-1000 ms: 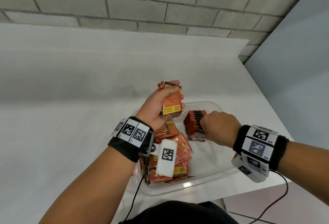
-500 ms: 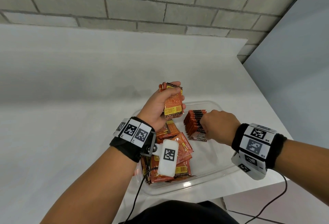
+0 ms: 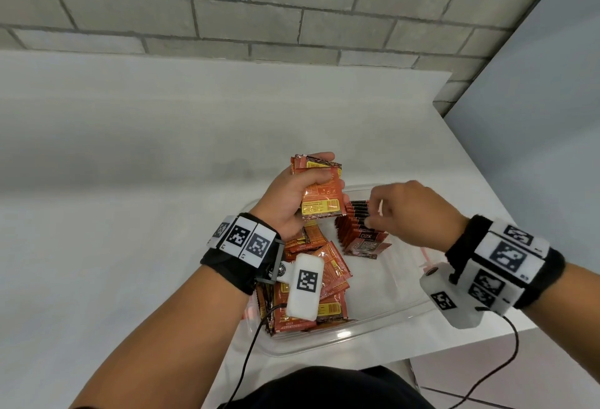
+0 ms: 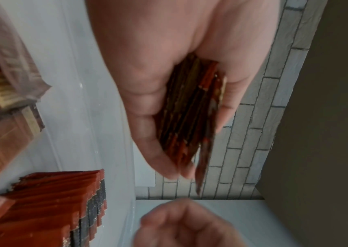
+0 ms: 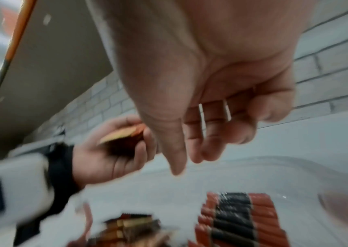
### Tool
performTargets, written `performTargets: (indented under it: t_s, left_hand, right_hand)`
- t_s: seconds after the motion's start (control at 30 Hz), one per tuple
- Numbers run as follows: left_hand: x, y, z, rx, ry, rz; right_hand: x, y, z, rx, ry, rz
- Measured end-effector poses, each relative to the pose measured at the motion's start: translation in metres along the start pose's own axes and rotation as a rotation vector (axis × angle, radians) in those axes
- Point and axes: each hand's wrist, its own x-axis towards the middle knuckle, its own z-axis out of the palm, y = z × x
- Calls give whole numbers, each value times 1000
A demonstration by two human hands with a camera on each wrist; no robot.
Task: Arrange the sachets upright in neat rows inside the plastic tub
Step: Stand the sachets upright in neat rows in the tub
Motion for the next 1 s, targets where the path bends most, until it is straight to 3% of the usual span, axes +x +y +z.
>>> performTargets:
  t_s: [0.1, 0.17, 0.53, 0.67, 0.8, 0.87, 1.0]
  left_hand:
    - [-1, -2, 3, 61, -41, 4]
    - [-2, -3, 4, 98, -72, -1]
    - [-1, -3, -1, 130, -197, -72]
    - [1, -4, -3, 166, -197, -59]
    - [0, -3, -2, 112, -76, -29]
    - [-1, -2, 1, 85, -60, -17]
    - [-2, -2, 0, 56, -45, 16]
  right_hand:
    - [-5, -4, -7, 489, 99, -46]
    - [-7, -9, -6, 694, 138, -47]
    - [1, -12, 4, 927, 152, -68]
    - [4, -8, 3, 899, 205, -88]
    - [6, -2, 0, 773, 505, -81]
    - [4, -4, 2, 586, 563, -116]
    - [-1, -12, 10, 375, 369, -182]
